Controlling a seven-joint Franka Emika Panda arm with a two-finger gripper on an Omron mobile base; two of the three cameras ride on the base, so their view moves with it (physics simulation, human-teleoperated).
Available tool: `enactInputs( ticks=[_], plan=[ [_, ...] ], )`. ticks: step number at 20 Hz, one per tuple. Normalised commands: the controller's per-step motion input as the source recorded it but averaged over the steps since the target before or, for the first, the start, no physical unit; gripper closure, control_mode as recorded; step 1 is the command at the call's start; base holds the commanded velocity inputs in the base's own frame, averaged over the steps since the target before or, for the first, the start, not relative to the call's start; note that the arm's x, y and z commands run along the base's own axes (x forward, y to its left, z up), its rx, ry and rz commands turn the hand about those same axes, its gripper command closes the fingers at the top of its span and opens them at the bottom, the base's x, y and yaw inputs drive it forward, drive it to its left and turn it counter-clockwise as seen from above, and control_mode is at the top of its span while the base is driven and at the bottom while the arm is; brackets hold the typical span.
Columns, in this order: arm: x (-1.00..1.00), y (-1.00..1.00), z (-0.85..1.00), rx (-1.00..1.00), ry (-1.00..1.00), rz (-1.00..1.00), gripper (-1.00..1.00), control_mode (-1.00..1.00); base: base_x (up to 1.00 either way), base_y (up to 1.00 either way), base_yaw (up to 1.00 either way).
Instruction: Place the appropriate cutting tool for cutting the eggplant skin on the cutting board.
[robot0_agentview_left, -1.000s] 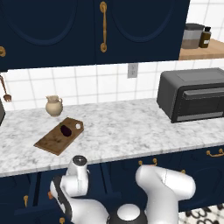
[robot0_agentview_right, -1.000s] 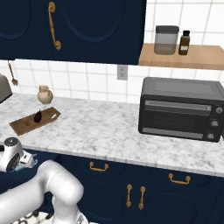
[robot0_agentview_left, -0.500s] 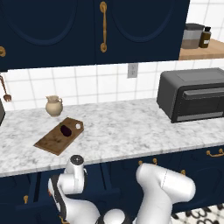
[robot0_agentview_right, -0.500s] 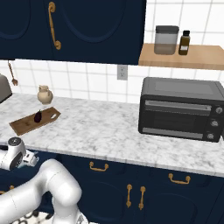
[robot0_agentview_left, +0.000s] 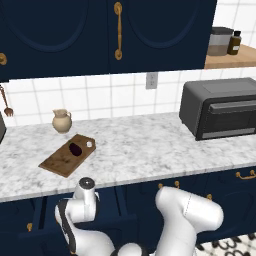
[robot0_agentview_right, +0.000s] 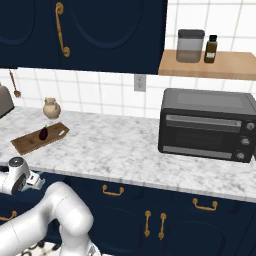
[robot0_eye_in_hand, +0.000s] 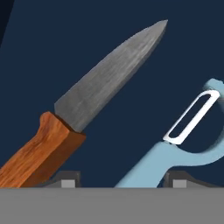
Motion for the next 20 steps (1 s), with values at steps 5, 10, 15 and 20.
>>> enactInputs(
  ticks=[5, 10, 15, 20],
  plan=[
    [0.0, 0.0, 0.0, 0.0, 0.09, -0.01, 1.0, -1.0, 0.0, 0.0, 0.0],
    [0.0, 0.0, 0.05, 0.0, 0.1, 0.0, 1.0, -1.0, 0.0, 0.0, 0.0],
    [-0.07, 0.0, 0.24, 0.0, 0.06, 0.0, 1.0, -1.0, 0.0, 0.0, 0.0],
    [-0.13, 0.0, 0.39, 0.0, 0.0, -0.02, 1.0, -1.0, 0.0, 0.0, 0.0]
  ],
)
